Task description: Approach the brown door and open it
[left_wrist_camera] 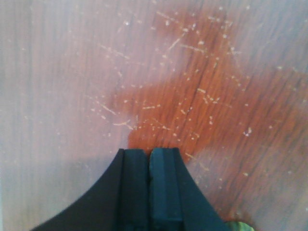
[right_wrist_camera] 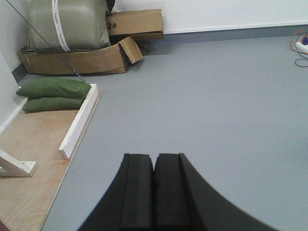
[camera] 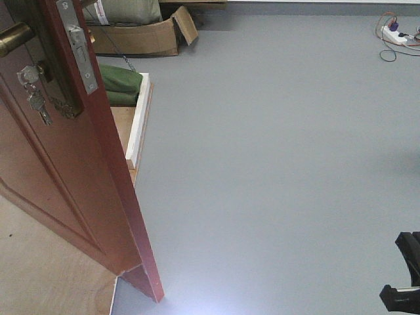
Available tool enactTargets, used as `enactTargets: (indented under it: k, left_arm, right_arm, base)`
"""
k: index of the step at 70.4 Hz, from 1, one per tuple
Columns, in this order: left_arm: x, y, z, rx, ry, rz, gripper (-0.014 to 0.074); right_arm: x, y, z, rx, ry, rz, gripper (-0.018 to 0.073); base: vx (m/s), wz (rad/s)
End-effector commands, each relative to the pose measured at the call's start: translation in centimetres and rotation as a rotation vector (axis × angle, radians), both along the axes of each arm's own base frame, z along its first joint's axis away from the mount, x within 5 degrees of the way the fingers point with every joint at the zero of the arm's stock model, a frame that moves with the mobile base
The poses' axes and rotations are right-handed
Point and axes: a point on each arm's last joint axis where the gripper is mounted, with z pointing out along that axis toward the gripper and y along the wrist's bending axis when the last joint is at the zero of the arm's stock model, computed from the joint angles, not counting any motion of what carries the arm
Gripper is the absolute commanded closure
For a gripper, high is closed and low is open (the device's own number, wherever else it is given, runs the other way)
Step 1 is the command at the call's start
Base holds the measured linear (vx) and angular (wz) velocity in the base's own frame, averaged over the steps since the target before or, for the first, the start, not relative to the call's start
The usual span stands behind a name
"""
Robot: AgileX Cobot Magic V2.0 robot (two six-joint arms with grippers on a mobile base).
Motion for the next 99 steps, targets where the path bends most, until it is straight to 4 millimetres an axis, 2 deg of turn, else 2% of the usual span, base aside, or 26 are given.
enactTargets:
  k: [1, 43, 99]
  left_arm:
    - [-0.77, -0.05, 1.59, -0.04, -0.054, 0.006, 0.058]
    - [-0.77, -0.05, 1.59, -0.04, -0.054, 0.006, 0.058]
    - [-0.77, -0.05, 1.59, -0.04, -0.054, 0.006, 0.058]
  right_arm:
    - [0.13, -0.09, 0.72, -0.011, -0.095, -0.007, 0.0559]
    - [0.13, -0.09, 0.72, -0.011, -0.095, -0.007, 0.0559]
    - [0.13, -0.09, 0.72, -0.011, -0.095, -0.007, 0.0559]
  base:
    - [0.01, -0.03]
    - [0.07, -0.04]
    - [0.2, 0.0]
